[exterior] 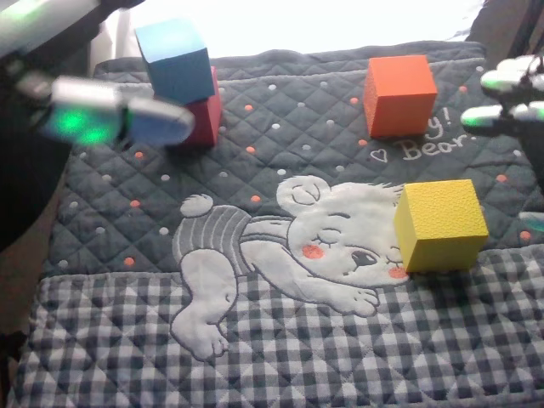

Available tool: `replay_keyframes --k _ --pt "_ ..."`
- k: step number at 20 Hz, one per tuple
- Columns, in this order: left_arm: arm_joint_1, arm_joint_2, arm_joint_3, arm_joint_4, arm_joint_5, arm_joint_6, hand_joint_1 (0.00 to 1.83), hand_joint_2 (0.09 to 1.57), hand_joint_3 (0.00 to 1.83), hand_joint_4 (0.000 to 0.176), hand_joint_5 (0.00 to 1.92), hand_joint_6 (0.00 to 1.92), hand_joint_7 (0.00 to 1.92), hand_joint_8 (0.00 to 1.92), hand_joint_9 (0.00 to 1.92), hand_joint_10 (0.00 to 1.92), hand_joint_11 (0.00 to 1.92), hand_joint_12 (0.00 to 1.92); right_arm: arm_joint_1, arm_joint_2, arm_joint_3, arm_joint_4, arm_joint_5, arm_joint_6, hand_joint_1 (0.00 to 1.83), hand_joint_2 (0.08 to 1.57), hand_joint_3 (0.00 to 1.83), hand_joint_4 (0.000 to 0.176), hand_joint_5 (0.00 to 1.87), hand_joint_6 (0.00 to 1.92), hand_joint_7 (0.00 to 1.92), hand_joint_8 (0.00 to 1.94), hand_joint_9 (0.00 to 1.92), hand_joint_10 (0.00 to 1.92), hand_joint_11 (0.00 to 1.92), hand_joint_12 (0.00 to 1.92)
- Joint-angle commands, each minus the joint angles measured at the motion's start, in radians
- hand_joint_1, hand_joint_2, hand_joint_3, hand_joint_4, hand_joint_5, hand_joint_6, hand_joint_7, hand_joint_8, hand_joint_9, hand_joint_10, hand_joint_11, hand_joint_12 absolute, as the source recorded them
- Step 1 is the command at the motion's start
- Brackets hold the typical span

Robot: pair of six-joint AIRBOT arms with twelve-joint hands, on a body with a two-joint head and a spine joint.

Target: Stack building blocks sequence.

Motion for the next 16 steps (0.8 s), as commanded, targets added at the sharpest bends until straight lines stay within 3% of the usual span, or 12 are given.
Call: replay_keyframes --k 1,4,7,8,9,10,11,12,13,14,15,16 --pt "0.017 0.016 -0.024 -0.028 -0.236 -0.001 0.7 0.88 0.0 0.176 0.01 0.0 0.0 0.0 0.0 0.0 0.0 0.0 0.028 -0.012 0.01 0.025 0.128 -0.007 0.71 1.13 0.0 0.113 0.47 0.0 0.34 0.0 0.28 0.0 0.26 0.06" --pt "0.14 0.044 -0.095 -0.038 -0.367 -0.025 0.61 0.85 0.0 0.176 0.03 0.01 0.0 0.0 0.0 0.0 0.0 0.0 0.079 -0.055 0.031 -0.006 0.126 -0.006 0.81 1.07 0.0 0.118 0.49 0.0 0.36 0.0 0.3 0.0 0.29 0.04" --pt "0.211 0.053 -0.111 -0.066 -0.415 -0.064 0.67 0.83 0.0 0.176 0.05 0.01 0.0 0.0 0.0 0.0 0.0 0.0 0.134 -0.086 0.049 -0.054 0.072 0.013 0.76 1.06 0.0 0.134 0.41 0.0 0.32 0.0 0.26 0.0 0.29 0.02" --pt "0.234 0.053 -0.112 -0.08 -0.424 -0.074 0.71 0.81 0.0 0.176 0.05 0.01 0.0 0.0 0.0 0.0 0.0 0.0 0.144 -0.101 0.062 -0.068 0.049 0.037 0.83 1.01 0.0 0.138 0.36 0.0 0.33 0.0 0.34 0.01 0.4 0.06" --pt "0.251 0.052 -0.115 -0.092 -0.429 -0.076 0.71 0.79 0.0 0.173 0.07 0.01 0.0 0.0 0.0 0.0 0.0 0.0 0.152 -0.115 0.077 -0.085 0.025 0.065 0.75 1.03 0.01 0.136 0.31 0.0 0.22 0.0 0.2 0.0 0.25 0.01" --pt "0.266 0.051 -0.118 -0.103 -0.435 -0.076 0.71 0.79 0.0 0.173 0.07 0.01 0.0 0.0 0.0 0.0 0.0 0.0 0.157 -0.126 0.089 -0.103 -0.004 0.091 0.75 1.03 0.01 0.136 0.31 0.0 0.22 0.0 0.2 0.0 0.25 0.01" --pt "0.282 0.049 -0.12 -0.117 -0.442 -0.076 0.74 0.79 0.0 0.153 0.08 0.01 0.0 0.0 0.0 0.0 0.0 0.0 0.163 -0.138 0.101 -0.122 -0.045 0.11 0.72 1.04 0.01 0.134 0.29 0.0 0.2 0.0 0.14 0.0 0.19 0.0" --pt "0.293 0.045 -0.121 -0.128 -0.448 -0.076 0.8 0.78 0.0 0.155 0.1 0.02 0.0 0.0 0.0 0.0 0.0 0.0 0.167 -0.148 0.11 -0.132 -0.071 0.118 0.72 1.01 0.0 0.135 0.27 0.0 0.2 0.0 0.17 0.01 0.24 0.03" --pt "0.3 0.041 -0.121 -0.139 -0.453 -0.076 0.76 0.78 0.0 0.169 0.09 0.01 0.0 0.0 0.0 0.0 0.0 0.0 0.17 -0.157 0.118 -0.14 -0.097 0.125 0.83 0.99 0.0 0.156 0.24 0.0 0.19 0.0 0.18 0.01 0.28 0.04" --pt "0.305 0.037 -0.121 -0.145 -0.457 -0.077 0.76 0.78 0.0 0.169 0.09 0.01 0.0 0.0 0.0 0.0 0.0 0.0 0.172 -0.165 0.127 -0.148 -0.124 0.132 0.83 0.99 0.0 0.156 0.24 0.0 0.19 0.0 0.18 0.01 0.28 0.04" --pt "0.307 0.036 -0.121 -0.147 -0.458 -0.079 0.72 0.8 0.0 0.141 0.08 0.0 0.0 0.0 0.0 0.0 0.0 0.0 0.174 -0.171 0.132 -0.157 -0.144 0.138 0.92 0.98 0.0 0.16 0.22 0.0 0.16 0.0 0.15 0.0 0.24 0.03" --pt "0.309 0.033 -0.121 -0.148 -0.459 -0.082 0.72 0.81 0.0 0.14 0.08 0.0 0.0 0.0 0.0 0.0 0.0 0.0 0.177 -0.178 0.139 -0.171 -0.173 0.146 0.93 0.96 0.0 0.148 0.23 0.0 0.18 0.01 0.18 0.02 0.26 0.04"
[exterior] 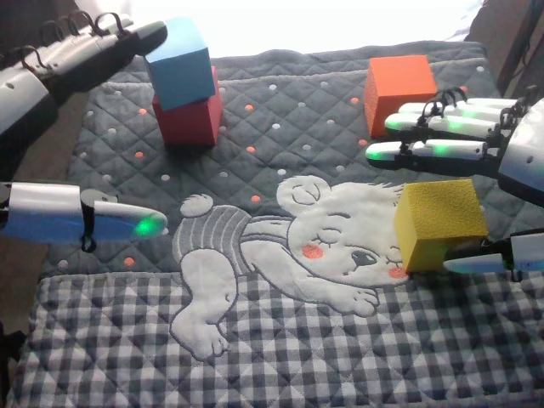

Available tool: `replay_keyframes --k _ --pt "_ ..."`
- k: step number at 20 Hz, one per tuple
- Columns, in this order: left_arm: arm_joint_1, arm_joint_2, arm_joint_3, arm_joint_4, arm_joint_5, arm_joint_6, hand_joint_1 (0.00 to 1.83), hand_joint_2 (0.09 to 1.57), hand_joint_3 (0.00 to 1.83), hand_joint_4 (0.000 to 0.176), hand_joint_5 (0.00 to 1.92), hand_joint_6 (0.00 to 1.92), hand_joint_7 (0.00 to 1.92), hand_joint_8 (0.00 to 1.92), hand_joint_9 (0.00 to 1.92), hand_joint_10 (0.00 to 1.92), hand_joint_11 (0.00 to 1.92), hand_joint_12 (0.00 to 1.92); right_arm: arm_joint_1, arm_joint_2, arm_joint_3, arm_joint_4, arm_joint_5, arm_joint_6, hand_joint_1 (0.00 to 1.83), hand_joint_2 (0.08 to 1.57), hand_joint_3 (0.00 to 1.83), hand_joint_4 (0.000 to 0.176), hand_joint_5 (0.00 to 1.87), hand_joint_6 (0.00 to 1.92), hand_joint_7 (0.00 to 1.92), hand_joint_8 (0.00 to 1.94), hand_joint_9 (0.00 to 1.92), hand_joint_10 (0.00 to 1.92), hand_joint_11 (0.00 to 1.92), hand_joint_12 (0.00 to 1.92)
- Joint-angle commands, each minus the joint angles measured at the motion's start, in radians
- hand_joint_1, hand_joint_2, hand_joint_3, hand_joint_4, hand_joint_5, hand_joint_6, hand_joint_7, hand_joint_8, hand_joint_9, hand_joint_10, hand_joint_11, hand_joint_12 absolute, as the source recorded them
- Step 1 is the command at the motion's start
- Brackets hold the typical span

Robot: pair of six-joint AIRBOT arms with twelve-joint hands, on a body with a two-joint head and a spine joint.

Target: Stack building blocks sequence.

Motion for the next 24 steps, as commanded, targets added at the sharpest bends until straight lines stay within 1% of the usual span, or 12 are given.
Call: replay_keyframes --k 1,6,7,10,11,12,13,14,15,16,21,24 --pt "-0.005 -0.001 0.0 -0.014 -0.135 -0.009 0.72 0.81 0.0 0.14 0.08 0.0 0.0 0.0 0.0 0.0 0.0 0.0 0.014 -0.003 0.005 0.023 0.084 0.008 0.93 0.96 0.0 0.148 0.23 0.0 0.18 0.01 0.18 0.02 0.26 0.04" --pt "0.007 -0.007 0.002 -0.017 -0.137 -0.027 0.8 0.82 0.01 0.152 0.07 0.0 0.0 0.0 0.0 0.0 0.0 0.0 0.041 -0.047 0.046 -0.004 -0.015 0.008 0.98 0.93 0.0 0.154 0.28 0.0 0.19 0.0 0.24 0.0 0.13 0.61" --pt "0.009 -0.007 0.004 -0.018 -0.136 -0.031 0.79 0.82 0.01 0.153 0.06 0.0 0.0 0.0 0.0 0.0 0.0 0.0 0.044 -0.052 0.053 -0.004 -0.023 0.008 1.02 0.96 0.0 0.1 0.34 0.0 0.26 0.0 0.29 0.0 0.02 0.89" --pt "0.009 -0.007 0.008 -0.016 -0.13 -0.036 0.78 0.82 0.0 0.142 0.07 0.0 0.0 0.0 0.0 0.0 0.0 0.0 0.045 -0.065 0.065 -0.004 -0.044 0.008 1.08 0.97 0.0 0.086 0.35 0.0 0.36 0.0 0.42 0.01 0.09 1.0" --pt "0.009 -0.007 0.008 -0.016 -0.133 -0.038 0.8 0.83 0.01 0.134 0.09 0.01 0.0 0.0 0.0 0.0 0.0 0.0 0.045 -0.072 0.074 0.004 -0.052 0.008 1.2 0.96 0.0 0.039 0.61 0.02 0.76 0.07 0.76 0.32 0.32 1.36" --pt "0.009 -0.007 0.008 -0.016 -0.134 -0.039 0.8 0.83 0.01 0.134 0.09 0.01 0.0 0.0 0.0 0.0 0.0 0.0 0.045 -0.072 0.076 0.006 -0.053 0.008 1.2 0.96 0.0 0.039 0.61 0.02 0.76 0.07 0.76 0.32 0.32 1.36" --pt "0.009 -0.007 0.008 -0.016 -0.134 -0.039 0.79 0.84 0.01 0.132 0.09 0.01 0.0 0.0 0.0 0.0 0.0 0.0 0.045 -0.072 0.077 0.008 -0.053 0.008 1.27 0.97 0.0 0.0 0.75 0.02 0.91 0.14 0.79 0.73 0.52 1.5" --pt "0.009 -0.007 0.008 -0.016 -0.134 -0.039 0.79 0.84 0.01 0.128 0.1 0.01 0.0 0.0 0.0 0.0 0.0 0.0 0.045 -0.072 0.077 0.011 -0.053 0.008 1.35 1.05 0.0 0.0 0.87 0.03 1.04 0.73 0.87 1.05 0.72 1.57" --pt "0.009 -0.007 0.009 -0.017 -0.136 -0.039 0.79 0.84 0.01 0.13 0.1 0.01 0.0 0.0 0.0 0.0 0.0 0.0 0.045 -0.072 0.078 0.014 -0.053 0.009 1.29 1.1 0.01 0.0 0.92 0.67 1.02 1.07 0.9 1.33 0.82 1.71" --pt "0.009 -0.008 0.009 -0.017 -0.138 -0.039 0.78 0.84 0.01 0.126 0.11 0.01 0.0 0.0 0.0 0.0 0.0 0.0 0.046 -0.072 0.078 0.014 -0.053 0.012 1.27 1.13 0.0 0.0 0.93 0.82 0.97 1.24 0.92 1.51 0.87 1.81" --pt "0.009 -0.014 0.012 -0.018 -0.138 -0.04 0.75 0.87 0.01 0.096 0.14 0.01 0.0 0.0 0.0 0.0 0.0 0.0 0.054 -0.07 0.08 0.015 -0.017 0.032 1.21 1.15 0.0 0.023 0.91 1.07 0.93 1.16 0.8 1.3 0.7 1.59" --pt "0.011 -0.016 0.014 -0.018 -0.137 -0.045 0.78 0.86 0.01 0.116 0.15 0.01 0.0 0.0 0.0 0.0 0.0 0.0 0.121 -0.052 0.083 0.015 0.044 0.033 1.17 1.12 0.0 0.0 0.97 1.01 0.88 1.62 0.91 1.87 0.94 1.91"
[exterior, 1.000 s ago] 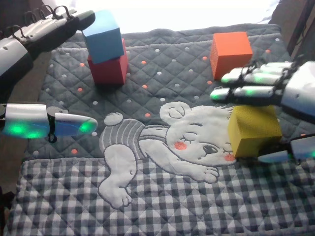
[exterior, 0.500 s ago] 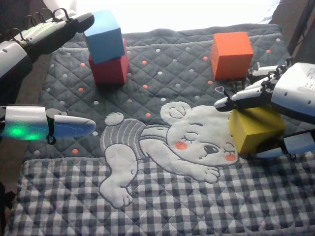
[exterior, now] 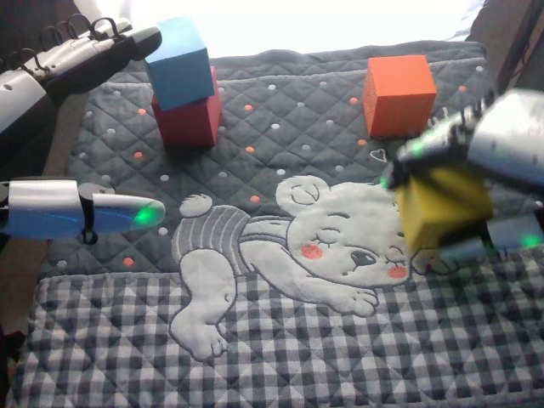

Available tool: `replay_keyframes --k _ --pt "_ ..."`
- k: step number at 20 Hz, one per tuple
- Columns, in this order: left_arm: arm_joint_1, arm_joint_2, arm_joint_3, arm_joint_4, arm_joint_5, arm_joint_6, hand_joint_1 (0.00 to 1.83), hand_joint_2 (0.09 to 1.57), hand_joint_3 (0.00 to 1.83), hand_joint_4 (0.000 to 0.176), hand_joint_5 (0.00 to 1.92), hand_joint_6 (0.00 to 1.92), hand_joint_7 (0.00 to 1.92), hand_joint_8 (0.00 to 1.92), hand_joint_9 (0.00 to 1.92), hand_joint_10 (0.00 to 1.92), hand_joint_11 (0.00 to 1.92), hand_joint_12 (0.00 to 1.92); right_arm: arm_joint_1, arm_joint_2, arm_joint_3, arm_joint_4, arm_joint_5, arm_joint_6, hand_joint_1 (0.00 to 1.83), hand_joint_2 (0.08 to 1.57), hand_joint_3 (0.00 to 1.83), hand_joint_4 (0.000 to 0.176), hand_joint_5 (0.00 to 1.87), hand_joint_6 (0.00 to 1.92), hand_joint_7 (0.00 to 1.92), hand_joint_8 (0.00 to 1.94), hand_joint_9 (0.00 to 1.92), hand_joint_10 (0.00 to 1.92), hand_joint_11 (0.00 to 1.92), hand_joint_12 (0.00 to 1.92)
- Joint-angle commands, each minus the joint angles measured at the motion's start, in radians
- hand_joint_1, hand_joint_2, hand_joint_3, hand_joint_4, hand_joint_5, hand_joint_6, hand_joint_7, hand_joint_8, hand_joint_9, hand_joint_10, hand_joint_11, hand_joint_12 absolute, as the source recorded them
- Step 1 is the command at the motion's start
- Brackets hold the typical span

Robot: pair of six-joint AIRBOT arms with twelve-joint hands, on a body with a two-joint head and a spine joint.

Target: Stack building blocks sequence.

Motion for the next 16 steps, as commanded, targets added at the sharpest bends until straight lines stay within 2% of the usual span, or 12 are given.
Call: replay_keyframes --k 1,2,3,4,5,7,9,12,13,14,15,16 --pt "-0.003 -0.003 0.003 -0.005 -0.124 -0.008 0.79 0.86 0.0 0.117 0.14 0.01 0.0 0.0 0.0 0.0 0.0 0.0 0.046 0.013 0.012 0.043 0.169 -0.002 1.16 1.13 0.0 0.0 0.95 1.04 1.0 1.66 1.11 1.91 1.16 1.92" --pt "-0.003 -0.003 0.003 -0.005 -0.124 -0.008 0.8 0.86 0.0 0.125 0.14 0.01 0.0 0.0 0.0 0.0 0.0 0.0 0.074 0.013 0.02 0.044 0.171 -0.012 1.16 1.13 0.0 0.0 0.93 1.08 0.9 1.52 0.96 1.79 0.98 1.91" --pt "-0.003 -0.004 0.003 -0.005 -0.125 -0.009 0.81 0.86 0.0 0.127 0.15 0.01 0.0 0.0 0.0 0.0 0.0 0.0 0.117 0.013 0.035 0.047 0.171 -0.038 1.23 1.14 0.0 0.0 0.91 0.98 0.95 1.31 0.89 1.64 0.86 1.82" --pt "-0.003 -0.005 0.004 -0.005 -0.124 -0.009 0.81 0.86 0.0 0.118 0.14 0.01 0.0 0.0 0.0 0.0 0.0 0.0 0.144 0.011 0.047 0.059 0.169 -0.057 1.23 1.14 0.0 0.0 0.85 1.08 1.01 1.14 0.96 1.46 0.9 1.71" --pt "-0.003 -0.008 0.008 -0.005 -0.118 -0.012 0.79 0.86 0.0 0.126 0.14 0.0 0.0 0.0 0.0 0.0 0.0 0.0 0.181 0.001 0.067 0.077 0.159 -0.082 1.25 1.11 0.0 0.0 0.86 1.1 1.12 0.91 1.09 1.24 1.02 1.57" --pt "-0.004 -0.013 0.013 -0.003 -0.11 -0.019 0.8 0.87 0.0 0.121 0.15 0.01 0.0 0.0 0.0 0.0 0.01 0.01 0.249 -0.026 0.11 0.093 0.114 -0.114 1.27 1.08 0.0 0.0 0.94 0.94 1.17 0.86 1.18 1.2 1.05 1.63" --pt "-0.004 -0.014 0.017 0.002 -0.106 -0.022 0.79 0.86 0.0 0.116 0.16 0.01 0.0 0.0 0.0 0.0 0.0 0.0 0.335 -0.068 0.165 0.101 0.011 -0.171 1.18 1.1 0.0 0.0 0.97 0.97 1.18 0.8 1.23 1.23 1.12 1.65" --pt "-0.011 -0.017 0.023 0.009 -0.098 -0.023 0.79 0.86 0.0 0.112 0.16 0.0 0.0 0.0 0.0 0.0 0.01 0.0 0.381 -0.114 0.218 0.1 -0.087 -0.207 1.17 1.11 0.0 0.0 0.99 0.97 1.22 0.76 1.26 1.22 1.17 1.59" --pt "-0.016 -0.021 0.028 0.015 -0.092 -0.028 0.78 0.85 0.0 0.118 0.16 0.0 0.0 0.0 0.0 0.0 0.02 0.01 0.386 -0.132 0.24 0.101 -0.113 -0.207 1.17 1.09 0.0 0.0 1.02 0.92 1.22 0.77 1.23 1.24 1.1 1.62" --pt "-0.02 -0.025 0.032 0.02 -0.089 -0.034 0.76 0.85 0.0 0.118 0.16 0.0 0.0 0.0 0.0 0.0 0.03 0.01 0.387 -0.147 0.256 0.101 -0.136 -0.207 1.26 1.07 0.0 0.0 1.01 0.79 1.18 0.89 1.2 1.22 1.07 1.6" --pt "-0.022 -0.027 0.034 0.023 -0.087 -0.036 0.74 0.85 0.0 0.12 0.15 0.0 0.0 0.0 0.0 0.0 0.03 0.02 0.387 -0.156 0.265 0.101 -0.154 -0.207 1.29 1.05 0.0 0.0 1.04 0.72 1.2 0.85 1.23 1.15 1.11 1.51" --pt "-0.023 -0.028 0.034 0.024 -0.088 -0.036 0.73 0.85 0.0 0.12 0.15 0.0 0.0 0.0 0.0 0.0 0.04 0.02 0.387 -0.164 0.272 0.101 -0.17 -0.207 1.29 1.04 0.0 0.0 1.04 0.79 1.25 0.71 1.27 1.05 1.11 1.38"
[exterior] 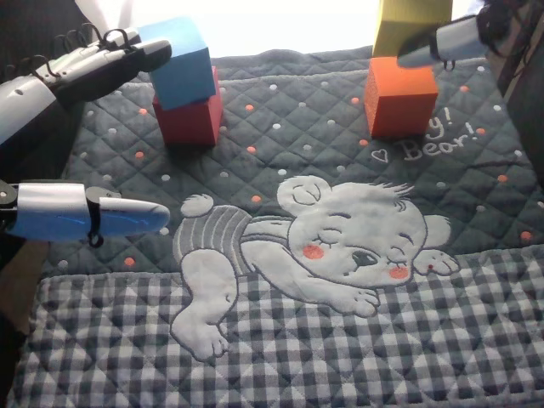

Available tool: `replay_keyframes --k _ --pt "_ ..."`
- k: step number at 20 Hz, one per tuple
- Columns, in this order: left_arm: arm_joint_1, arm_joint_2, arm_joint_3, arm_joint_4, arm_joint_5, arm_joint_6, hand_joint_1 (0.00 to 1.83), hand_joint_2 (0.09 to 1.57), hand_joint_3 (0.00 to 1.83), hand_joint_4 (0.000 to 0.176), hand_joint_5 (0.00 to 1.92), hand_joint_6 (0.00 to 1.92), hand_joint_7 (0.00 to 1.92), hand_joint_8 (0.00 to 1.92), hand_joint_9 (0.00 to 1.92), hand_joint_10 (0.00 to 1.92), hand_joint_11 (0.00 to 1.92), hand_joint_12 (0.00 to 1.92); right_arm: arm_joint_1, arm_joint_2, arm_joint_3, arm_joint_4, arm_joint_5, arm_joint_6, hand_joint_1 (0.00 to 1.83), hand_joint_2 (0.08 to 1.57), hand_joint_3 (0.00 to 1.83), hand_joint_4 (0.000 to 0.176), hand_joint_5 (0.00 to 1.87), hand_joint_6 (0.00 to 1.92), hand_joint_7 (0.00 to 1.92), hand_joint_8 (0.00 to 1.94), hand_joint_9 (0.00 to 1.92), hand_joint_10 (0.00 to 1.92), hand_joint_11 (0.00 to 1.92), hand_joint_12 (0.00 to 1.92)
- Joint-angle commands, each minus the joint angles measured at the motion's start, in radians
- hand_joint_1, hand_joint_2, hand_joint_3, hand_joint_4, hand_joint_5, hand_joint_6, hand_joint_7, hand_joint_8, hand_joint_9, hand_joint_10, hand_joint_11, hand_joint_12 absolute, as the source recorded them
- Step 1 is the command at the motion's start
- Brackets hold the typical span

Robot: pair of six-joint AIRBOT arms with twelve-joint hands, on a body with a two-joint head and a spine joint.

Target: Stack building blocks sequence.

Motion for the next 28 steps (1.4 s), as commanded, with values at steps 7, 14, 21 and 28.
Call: replay_keyframes --k 7,14,21,28 --pt "-0.013 -0.009 0.005 -0.008 -0.114 -0.02 0.78 0.86 0.0 0.119 0.15 0.0 0.0 0.0 0.0 0.0 0.01 0.01 0.001 -0.017 0.034 0.035 0.054 -0.003 1.28 1.04 0.0 0.0 1.03 0.82 1.24 0.72 1.25 1.08 1.16 1.4" --pt "-0.019 -0.015 0.01 -0.003 -0.113 -0.027 0.8 0.86 0.0 0.108 0.15 0.0 0.0 0.0 0.0 0.0 0.01 0.0 -0.037 -0.048 0.052 0.061 0.045 -0.003 1.26 1.06 0.0 0.0 0.96 1.03 1.24 0.56 1.22 0.79 1.11 1.35" --pt "-0.021 -0.018 0.01 0.001 -0.115 -0.032 0.78 0.86 0.0 0.1 0.16 0.0 0.0 0.0 0.0 0.0 0.0 0.0 -0.049 -0.069 0.069 0.063 0.026 -0.003 1.27 1.05 0.0 0.0 1.0 0.94 1.27 0.55 1.24 0.78 1.06 1.37" --pt "-0.022 -0.018 0.009 0.005 -0.121 -0.035 0.77 0.86 0.0 0.116 0.17 0.0 0.0 0.0 0.0 0.0 0.01 0.01 -0.057 -0.066 0.068 0.069 0.023 -0.002 1.2 0.95 0.0 0.025 0.54 0.0 0.55 0.01 0.72 0.09 0.37 1.17"
